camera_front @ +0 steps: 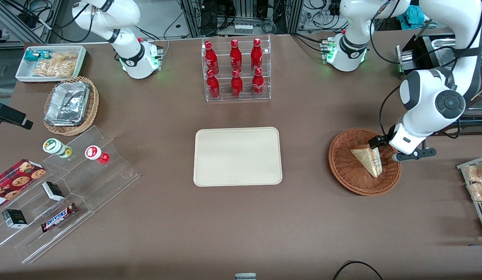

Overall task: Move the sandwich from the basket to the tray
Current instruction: 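Move the left gripper down over the wrapped sandwich in the wicker basket, then close the left gripper on the wrapped sandwich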

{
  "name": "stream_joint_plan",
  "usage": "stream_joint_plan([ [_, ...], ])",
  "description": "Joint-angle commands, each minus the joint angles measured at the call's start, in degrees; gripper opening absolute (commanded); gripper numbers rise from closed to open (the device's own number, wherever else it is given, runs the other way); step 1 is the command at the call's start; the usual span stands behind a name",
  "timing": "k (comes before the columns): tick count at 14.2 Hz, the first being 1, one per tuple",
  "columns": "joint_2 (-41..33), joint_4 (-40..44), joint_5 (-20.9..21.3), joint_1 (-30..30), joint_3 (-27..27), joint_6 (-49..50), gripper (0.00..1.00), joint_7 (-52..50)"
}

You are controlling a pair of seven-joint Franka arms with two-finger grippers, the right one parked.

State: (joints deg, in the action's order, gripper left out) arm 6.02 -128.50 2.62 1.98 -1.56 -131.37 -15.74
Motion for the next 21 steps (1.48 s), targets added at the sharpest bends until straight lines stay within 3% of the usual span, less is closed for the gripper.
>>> stream_joint_plan([
  [1, 0.2, -0.9, 0.1, -0.3, -0.4, -2.0, 1.00, -11.9],
  [5, 3.2, -1.0, -0.1, -1.4, -0.7, -6.9, 1.00, -29.0],
  [9, 6.4, -1.0, -0.1, -1.8, -0.7, -8.0, 1.00, -30.0],
  [10, 7.0, -1.0, 0.0, -1.8, -0.7, -8.1, 0.94, -30.0],
  [11, 7.4, -1.0, 0.0, -1.8, -0.7, -7.8, 0.81, -30.0],
  [12, 7.5, -1.1, 0.1, -1.8, -0.7, -7.5, 0.45, -29.7],
  [13, 7.3, -1.1, 0.1, -1.8, -0.7, -7.3, 0.16, -29.5],
  [17, 5.1, 1.2, 0.3, -2.1, -1.1, -2.0, 0.04, -28.8],
  [21, 5.9, 10.9, 0.6, -6.3, -3.4, 9.4, 0.01, -25.9],
])
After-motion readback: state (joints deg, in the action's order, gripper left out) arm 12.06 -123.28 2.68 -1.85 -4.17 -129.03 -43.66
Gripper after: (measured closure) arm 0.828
